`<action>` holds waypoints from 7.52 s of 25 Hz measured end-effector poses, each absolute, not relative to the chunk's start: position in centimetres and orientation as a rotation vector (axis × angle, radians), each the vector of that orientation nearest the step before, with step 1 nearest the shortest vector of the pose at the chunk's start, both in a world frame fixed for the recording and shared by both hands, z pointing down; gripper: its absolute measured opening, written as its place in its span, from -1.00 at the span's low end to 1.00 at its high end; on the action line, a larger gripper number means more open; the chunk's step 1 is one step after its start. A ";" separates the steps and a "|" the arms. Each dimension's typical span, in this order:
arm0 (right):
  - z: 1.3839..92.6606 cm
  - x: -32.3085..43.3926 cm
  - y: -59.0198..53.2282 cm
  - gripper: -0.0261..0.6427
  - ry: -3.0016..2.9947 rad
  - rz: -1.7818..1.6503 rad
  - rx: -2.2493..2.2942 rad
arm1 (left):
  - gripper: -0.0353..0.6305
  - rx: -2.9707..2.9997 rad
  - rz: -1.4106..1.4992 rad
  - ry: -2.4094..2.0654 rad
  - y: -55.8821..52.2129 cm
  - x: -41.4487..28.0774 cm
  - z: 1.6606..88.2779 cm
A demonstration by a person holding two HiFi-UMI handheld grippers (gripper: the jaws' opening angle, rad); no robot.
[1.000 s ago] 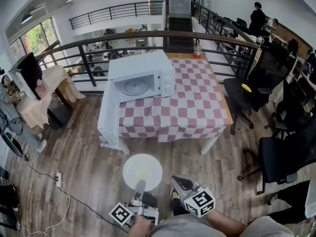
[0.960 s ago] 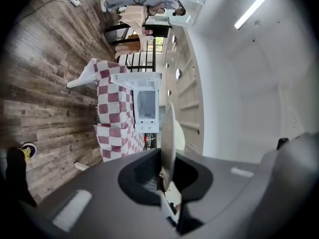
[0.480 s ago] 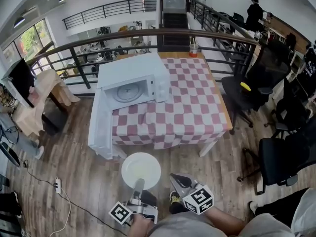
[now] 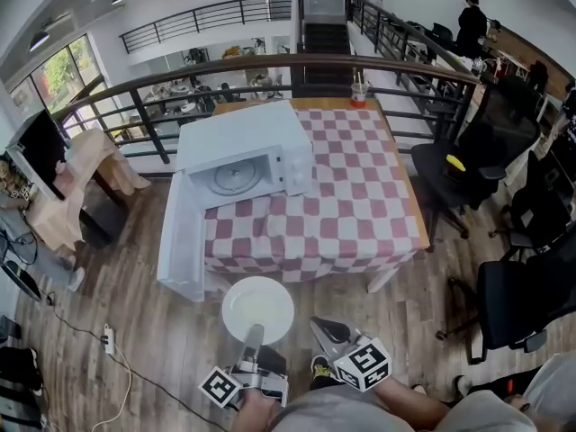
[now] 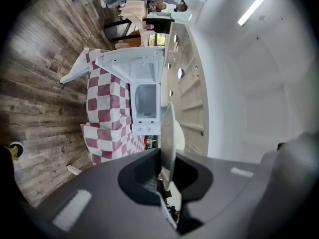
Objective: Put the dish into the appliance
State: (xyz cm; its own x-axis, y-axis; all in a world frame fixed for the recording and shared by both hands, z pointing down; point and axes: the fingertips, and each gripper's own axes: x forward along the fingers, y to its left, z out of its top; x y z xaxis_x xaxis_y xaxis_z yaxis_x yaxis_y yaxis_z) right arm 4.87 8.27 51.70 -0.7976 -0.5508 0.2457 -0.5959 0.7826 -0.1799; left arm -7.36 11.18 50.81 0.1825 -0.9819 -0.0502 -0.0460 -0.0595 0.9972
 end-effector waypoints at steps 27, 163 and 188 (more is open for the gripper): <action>51.9 6.2 1.6 -0.93 -2.852 0.350 0.829 | -0.81 1.369 -1.111 -1.124 5.1 -5.3 51.0; 55.1 -12.1 -37.6 -0.93 -2.705 0.369 0.873 | -0.81 1.079 -1.013 -1.196 -39.1 -27.8 65.7; 55.8 -12.3 -37.9 -0.93 -2.700 0.382 0.905 | -0.34 1.317 -0.640 -1.307 -40.2 -26.6 65.1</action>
